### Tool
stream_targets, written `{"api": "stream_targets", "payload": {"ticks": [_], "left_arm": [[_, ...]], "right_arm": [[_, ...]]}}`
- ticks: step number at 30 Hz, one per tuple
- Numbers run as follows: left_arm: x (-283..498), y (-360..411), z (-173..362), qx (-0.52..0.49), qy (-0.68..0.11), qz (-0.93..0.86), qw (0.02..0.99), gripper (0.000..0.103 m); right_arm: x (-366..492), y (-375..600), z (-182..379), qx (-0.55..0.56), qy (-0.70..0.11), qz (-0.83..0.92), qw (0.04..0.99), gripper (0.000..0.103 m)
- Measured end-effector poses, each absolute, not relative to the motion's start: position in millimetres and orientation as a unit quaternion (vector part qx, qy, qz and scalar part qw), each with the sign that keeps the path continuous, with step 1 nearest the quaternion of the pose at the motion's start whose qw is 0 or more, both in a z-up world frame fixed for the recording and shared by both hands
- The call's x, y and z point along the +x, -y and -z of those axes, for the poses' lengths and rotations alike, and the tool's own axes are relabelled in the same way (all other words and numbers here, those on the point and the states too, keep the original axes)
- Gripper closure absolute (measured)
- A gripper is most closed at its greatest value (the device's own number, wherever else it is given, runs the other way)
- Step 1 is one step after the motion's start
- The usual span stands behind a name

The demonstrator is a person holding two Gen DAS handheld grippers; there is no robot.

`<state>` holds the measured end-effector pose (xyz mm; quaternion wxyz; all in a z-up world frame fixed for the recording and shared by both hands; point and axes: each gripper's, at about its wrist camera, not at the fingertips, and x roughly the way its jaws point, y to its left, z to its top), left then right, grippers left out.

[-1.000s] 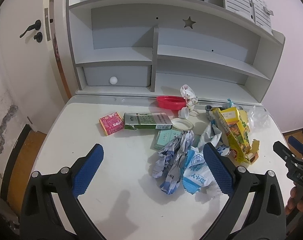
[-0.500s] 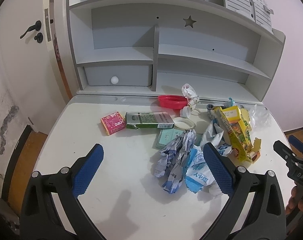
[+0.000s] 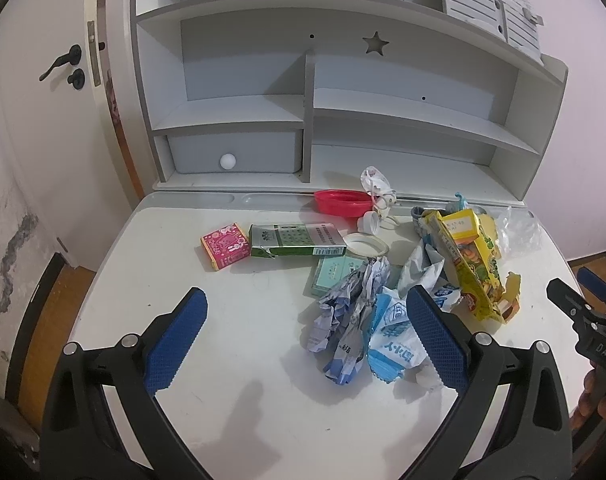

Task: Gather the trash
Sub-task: 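Move both grippers toward the trash pile on the desk, then grasp the yellow snack bag with the right gripper while the left grasps the blue-white wrapper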

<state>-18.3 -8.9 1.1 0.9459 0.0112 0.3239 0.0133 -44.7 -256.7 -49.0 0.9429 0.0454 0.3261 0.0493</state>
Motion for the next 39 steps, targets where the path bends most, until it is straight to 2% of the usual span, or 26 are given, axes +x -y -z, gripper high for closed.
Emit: {"api": "stream_targets", "payload": {"ticks": [11,16,24,32,35,37,39], "left_arm": [[-19,11,1,0.011,-0.344,-0.006,0.939,0.006],[-26,17,8,0.007,-0.352,0.077,0.933,0.006],[-9,51,31,0.068,-0.382,0.103,0.916,0.006],[16,53,42,0.071,-0.409,0.117,0.902,0.007],[21,58,43,0.079,-0.412,0.131,0.898,0.016],[26,62,46,0.087,-0.419,0.139,0.893,0.031],[31,65,48,0.091,-0.424,0.152,0.888,0.036]], "right_arm": [[-46,257,48,0.042,-0.336,-0.047,0.940,0.006],[-52,258,46,0.038,-0.339,-0.044,0.939,0.006],[-53,269,54,0.042,-0.333,-0.043,0.941,0.006],[-37,272,63,0.033,-0.342,-0.055,0.938,0.006],[-25,270,71,0.061,-0.369,-0.089,0.923,0.006],[-17,262,74,0.066,-0.382,-0.114,0.915,0.006],[-12,250,70,0.056,-0.376,-0.129,0.916,0.009]]}}
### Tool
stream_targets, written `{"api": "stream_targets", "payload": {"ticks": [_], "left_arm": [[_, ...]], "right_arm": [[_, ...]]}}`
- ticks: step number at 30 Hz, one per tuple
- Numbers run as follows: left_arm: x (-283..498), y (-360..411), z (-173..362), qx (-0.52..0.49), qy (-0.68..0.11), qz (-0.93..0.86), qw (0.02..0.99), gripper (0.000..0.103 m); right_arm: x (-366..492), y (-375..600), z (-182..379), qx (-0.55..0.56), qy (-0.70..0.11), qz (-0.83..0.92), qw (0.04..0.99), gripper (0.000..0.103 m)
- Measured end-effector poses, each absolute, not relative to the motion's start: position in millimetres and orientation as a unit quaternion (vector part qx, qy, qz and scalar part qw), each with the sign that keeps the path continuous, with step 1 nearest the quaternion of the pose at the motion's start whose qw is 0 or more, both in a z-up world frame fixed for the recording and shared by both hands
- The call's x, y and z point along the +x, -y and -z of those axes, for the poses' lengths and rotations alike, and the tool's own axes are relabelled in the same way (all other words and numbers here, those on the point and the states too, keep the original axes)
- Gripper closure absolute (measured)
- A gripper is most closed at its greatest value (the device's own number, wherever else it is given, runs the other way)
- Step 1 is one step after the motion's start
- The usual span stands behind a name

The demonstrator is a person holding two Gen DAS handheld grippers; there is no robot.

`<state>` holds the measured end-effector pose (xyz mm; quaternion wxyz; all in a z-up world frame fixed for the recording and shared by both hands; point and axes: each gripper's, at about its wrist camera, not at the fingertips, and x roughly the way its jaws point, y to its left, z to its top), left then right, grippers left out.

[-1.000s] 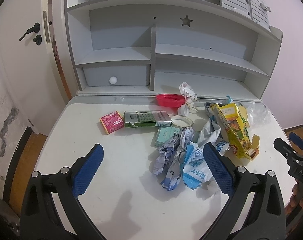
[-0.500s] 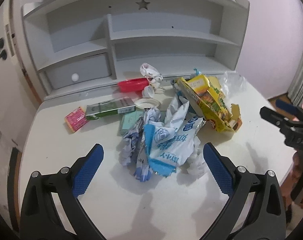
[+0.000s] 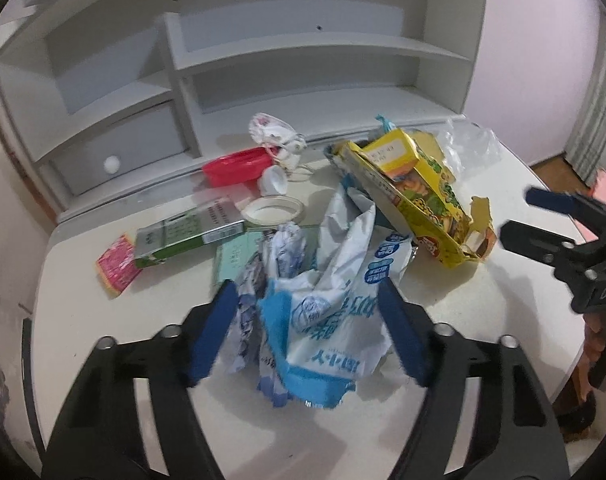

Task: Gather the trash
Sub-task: 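Grasp the yellow snack bag with the right gripper while the left grasps the blue-white wrapper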

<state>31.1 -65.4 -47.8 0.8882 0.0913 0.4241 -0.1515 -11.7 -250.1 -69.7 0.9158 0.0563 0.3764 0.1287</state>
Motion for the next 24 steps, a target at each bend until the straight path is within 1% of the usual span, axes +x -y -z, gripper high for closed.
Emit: {"api": "stream_targets", "payload": {"ticks": [1,3,4,5,6,7,8,9,10,13,15,17,24], "left_arm": [[33,67,48,0.094,-0.425,0.154,0.887,0.037],[36,70,49,0.104,-0.425,0.153,0.886,0.037],[37,72,50,0.108,-0.425,0.152,0.886,0.037],[39,73,51,0.113,-0.427,0.151,0.884,0.037],[41,74,53,0.120,-0.430,0.152,0.882,0.041],[43,75,55,0.124,-0.435,0.155,0.878,0.053],[45,75,58,0.122,-0.440,0.163,0.874,0.057],[47,74,59,0.114,-0.444,0.175,0.871,0.058],[48,74,59,0.115,-0.443,0.175,0.872,0.063],[48,73,55,0.103,-0.435,0.191,0.874,0.076],[48,66,52,0.063,-0.434,0.206,0.875,0.078],[44,60,45,0.046,-0.424,0.202,0.882,0.080],[24,35,-2,-0.004,-0.363,0.189,0.912,0.080]], "right_arm": [[-9,243,67,0.041,-0.376,-0.133,0.916,0.011],[-1,224,66,0.007,-0.389,-0.147,0.910,0.024],[3,215,68,-0.008,-0.397,-0.153,0.905,0.028],[6,209,72,-0.025,-0.405,-0.154,0.901,0.035],[9,204,76,-0.036,-0.414,-0.156,0.896,0.044],[11,200,82,-0.044,-0.424,-0.160,0.890,0.050],[13,197,86,-0.043,-0.422,-0.163,0.891,0.061],[15,196,90,-0.043,-0.428,-0.164,0.888,0.070],[17,196,95,-0.037,-0.434,-0.171,0.884,0.074],[19,200,98,-0.031,-0.430,-0.175,0.885,0.078],[17,203,95,-0.030,-0.419,-0.172,0.891,0.087],[12,210,87,-0.026,-0.406,-0.170,0.898,0.093],[-4,229,47,0.006,-0.356,-0.187,0.916,0.094]]}}
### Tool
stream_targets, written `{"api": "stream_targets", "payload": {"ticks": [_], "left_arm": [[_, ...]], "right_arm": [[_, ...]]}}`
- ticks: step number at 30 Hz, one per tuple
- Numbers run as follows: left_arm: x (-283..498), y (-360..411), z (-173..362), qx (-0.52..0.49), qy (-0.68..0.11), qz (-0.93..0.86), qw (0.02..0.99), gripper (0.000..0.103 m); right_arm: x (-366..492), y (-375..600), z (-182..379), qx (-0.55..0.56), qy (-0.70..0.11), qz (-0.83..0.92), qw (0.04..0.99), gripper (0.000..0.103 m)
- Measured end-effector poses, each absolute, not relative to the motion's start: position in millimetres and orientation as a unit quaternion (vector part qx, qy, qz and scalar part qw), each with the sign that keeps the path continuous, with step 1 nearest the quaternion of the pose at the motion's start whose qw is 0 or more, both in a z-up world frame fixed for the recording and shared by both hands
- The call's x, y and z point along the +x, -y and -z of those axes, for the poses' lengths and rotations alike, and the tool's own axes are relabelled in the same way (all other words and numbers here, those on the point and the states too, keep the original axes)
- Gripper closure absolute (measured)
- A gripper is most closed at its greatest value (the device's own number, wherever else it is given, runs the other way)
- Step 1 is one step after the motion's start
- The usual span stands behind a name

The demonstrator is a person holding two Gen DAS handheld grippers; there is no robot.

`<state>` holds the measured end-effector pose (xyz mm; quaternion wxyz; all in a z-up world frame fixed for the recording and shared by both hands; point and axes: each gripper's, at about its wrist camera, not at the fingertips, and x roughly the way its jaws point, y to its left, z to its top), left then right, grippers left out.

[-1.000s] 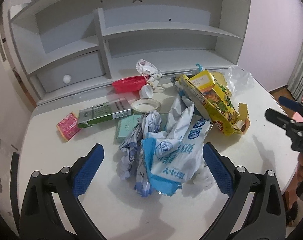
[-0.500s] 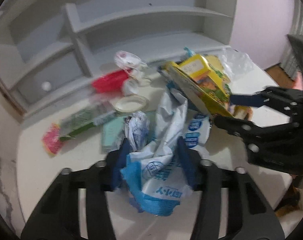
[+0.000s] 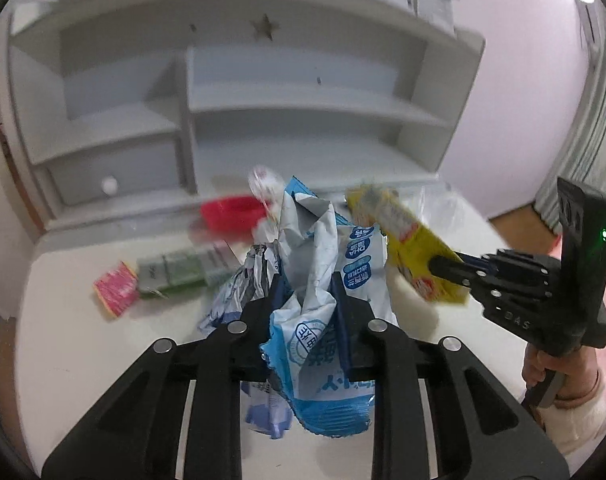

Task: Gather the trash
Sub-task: 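Grasp the yellow snack bag with the right gripper while the left grasps the blue-white wrapper, then carry the yellow bag and blue-white wrapper in both grippers to the floor bin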

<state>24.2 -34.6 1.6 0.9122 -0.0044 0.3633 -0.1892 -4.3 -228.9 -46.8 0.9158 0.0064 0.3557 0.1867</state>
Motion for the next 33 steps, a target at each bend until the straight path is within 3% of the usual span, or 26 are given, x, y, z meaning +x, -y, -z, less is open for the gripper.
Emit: {"api": "stream_targets", "payload": {"ticks": [5,17,18,21,29,32,33], "left_arm": [[12,36,-8,0.002,-0.353,0.184,0.917,0.080],[-1,46,43,0.029,-0.398,0.193,0.896,0.078],[-1,46,46,0.032,-0.401,0.189,0.896,0.075],[-2,44,47,0.032,-0.397,0.182,0.899,0.045],[-6,48,39,0.044,-0.381,0.191,0.904,0.043],[-10,60,38,0.059,-0.388,0.210,0.895,0.044],[-12,64,39,0.062,-0.392,0.215,0.892,0.047]], "right_arm": [[-17,233,27,0.003,-0.325,-0.184,0.928,0.094],[-35,248,59,0.019,-0.368,-0.162,0.915,0.094],[-34,248,60,0.021,-0.372,-0.163,0.914,0.094],[-32,244,68,0.019,-0.386,-0.164,0.908,0.094],[-22,228,79,-0.008,-0.401,-0.159,0.902,0.094],[-16,225,82,-0.010,-0.406,-0.151,0.901,0.085],[-15,225,82,-0.009,-0.408,-0.148,0.901,0.074]]}}
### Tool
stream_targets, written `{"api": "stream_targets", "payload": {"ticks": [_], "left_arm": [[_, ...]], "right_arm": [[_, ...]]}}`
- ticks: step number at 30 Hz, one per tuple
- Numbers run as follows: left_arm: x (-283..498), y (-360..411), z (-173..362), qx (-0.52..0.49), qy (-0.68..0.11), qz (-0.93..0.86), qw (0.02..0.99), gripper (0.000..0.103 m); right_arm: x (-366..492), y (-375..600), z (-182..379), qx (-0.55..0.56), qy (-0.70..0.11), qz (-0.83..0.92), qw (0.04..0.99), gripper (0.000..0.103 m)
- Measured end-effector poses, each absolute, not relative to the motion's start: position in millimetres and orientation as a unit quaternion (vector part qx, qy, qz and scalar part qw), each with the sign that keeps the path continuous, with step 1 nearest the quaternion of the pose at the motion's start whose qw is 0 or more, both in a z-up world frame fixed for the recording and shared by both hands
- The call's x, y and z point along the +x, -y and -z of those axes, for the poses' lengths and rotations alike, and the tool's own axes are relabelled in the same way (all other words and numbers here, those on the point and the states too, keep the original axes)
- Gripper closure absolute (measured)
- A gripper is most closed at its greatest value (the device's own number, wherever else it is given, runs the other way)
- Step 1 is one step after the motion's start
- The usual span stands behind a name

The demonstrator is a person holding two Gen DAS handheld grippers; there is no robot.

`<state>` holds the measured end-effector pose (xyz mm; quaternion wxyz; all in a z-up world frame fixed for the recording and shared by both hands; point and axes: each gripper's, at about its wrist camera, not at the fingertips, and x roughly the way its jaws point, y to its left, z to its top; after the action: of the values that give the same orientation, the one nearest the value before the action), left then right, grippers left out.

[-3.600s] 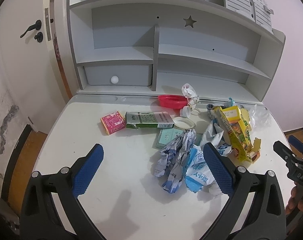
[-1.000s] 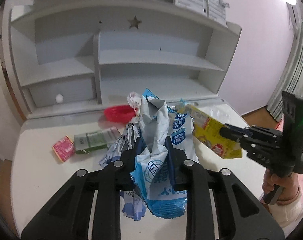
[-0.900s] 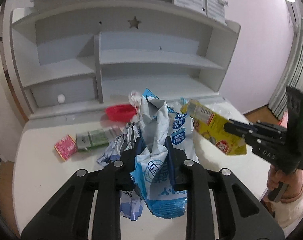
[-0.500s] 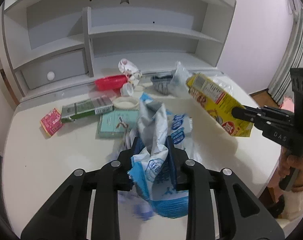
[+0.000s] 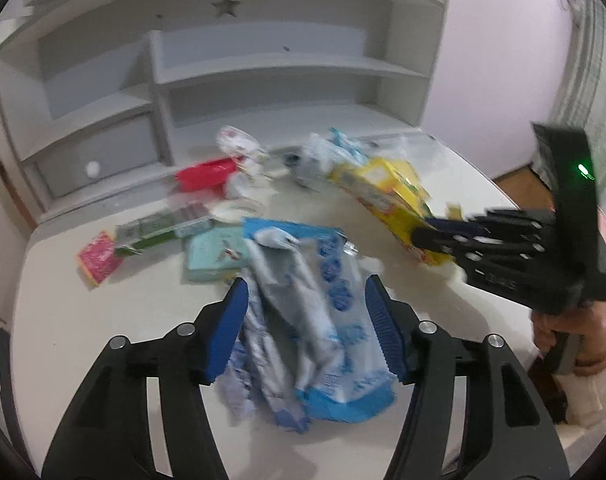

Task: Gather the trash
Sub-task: 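Carry the yellow bag and blue-white wrapper in both grippers to the floor bin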

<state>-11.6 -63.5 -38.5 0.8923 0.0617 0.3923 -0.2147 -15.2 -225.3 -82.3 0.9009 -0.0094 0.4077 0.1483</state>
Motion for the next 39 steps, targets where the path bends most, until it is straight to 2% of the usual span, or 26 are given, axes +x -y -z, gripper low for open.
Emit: {"api": "stream_targets", "payload": {"ticks": [1,2,3,5,7,12,16,17,19,22,26,34,39], "left_arm": [[-14,68,40,0.066,-0.397,0.221,0.888,0.049],[-16,71,42,0.070,-0.402,0.224,0.885,0.050],[-17,74,46,0.074,-0.409,0.225,0.881,0.050],[-15,75,53,0.071,-0.421,0.224,0.876,0.052],[-10,73,62,0.061,-0.438,0.222,0.869,0.063],[-3,69,71,0.044,-0.454,0.221,0.862,0.067],[4,69,75,0.052,-0.458,0.209,0.863,0.075],[7,69,76,0.051,-0.459,0.208,0.862,0.076],[9,69,75,0.048,-0.457,0.204,0.864,0.078],[12,68,72,0.041,-0.451,0.196,0.870,0.084],[8,65,55,0.028,-0.424,0.189,0.885,0.086],[-3,54,15,0.021,-0.372,0.177,0.911,0.087],[-1,57,13,0.009,-0.373,0.185,0.909,0.087]], "right_arm": [[-15,225,83,-0.010,-0.408,-0.145,0.902,0.066],[-16,226,83,-0.012,-0.405,-0.144,0.903,0.053],[-17,226,83,-0.016,-0.402,-0.141,0.904,0.051],[-19,223,84,-0.029,-0.401,-0.138,0.905,0.051],[-21,221,86,-0.038,-0.400,-0.137,0.905,0.051],[-25,218,90,-0.054,-0.402,-0.140,0.903,0.055],[-20,215,96,-0.063,-0.410,-0.140,0.899,0.055],[-18,215,98,-0.065,-0.413,-0.139,0.898,0.057],[-15,215,103,-0.065,-0.415,-0.138,0.897,0.073],[-11,219,105,-0.048,-0.411,-0.146,0.899,0.079],[-13,228,93,-0.030,-0.394,-0.158,0.905,0.093],[-26,259,48,0.055,-0.345,-0.198,0.916,0.095],[-25,269,58,0.087,-0.364,-0.215,0.902,0.095]]}}
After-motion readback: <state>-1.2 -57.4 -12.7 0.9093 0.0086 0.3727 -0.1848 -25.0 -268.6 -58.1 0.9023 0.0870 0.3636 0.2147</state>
